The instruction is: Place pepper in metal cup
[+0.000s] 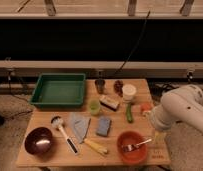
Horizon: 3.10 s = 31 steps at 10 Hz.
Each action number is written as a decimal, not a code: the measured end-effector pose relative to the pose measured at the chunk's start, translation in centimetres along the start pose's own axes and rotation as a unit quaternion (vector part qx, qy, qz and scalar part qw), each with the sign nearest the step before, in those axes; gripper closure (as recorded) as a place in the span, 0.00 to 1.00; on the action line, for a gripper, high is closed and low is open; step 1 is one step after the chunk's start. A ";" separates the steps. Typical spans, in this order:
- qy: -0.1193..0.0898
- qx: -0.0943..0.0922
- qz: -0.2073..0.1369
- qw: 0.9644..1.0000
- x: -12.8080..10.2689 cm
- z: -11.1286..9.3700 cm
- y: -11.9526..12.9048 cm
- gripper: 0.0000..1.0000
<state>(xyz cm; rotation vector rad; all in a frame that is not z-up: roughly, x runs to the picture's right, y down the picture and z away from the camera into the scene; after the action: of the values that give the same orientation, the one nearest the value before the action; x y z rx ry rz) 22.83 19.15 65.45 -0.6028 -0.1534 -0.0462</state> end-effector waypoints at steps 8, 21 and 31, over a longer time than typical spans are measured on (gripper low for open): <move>0.000 0.000 0.000 1.000 0.0 0.0 0.0 0.20; 0.006 0.018 -0.186 0.982 -0.9 3.7 -12.5 0.20; 0.022 -0.037 -0.317 0.948 -0.9 14.4 -17.2 0.20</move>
<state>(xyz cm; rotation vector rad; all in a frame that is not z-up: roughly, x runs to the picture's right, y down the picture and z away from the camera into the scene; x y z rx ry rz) 18.54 13.21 86.65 -0.6066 -0.2979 -0.6915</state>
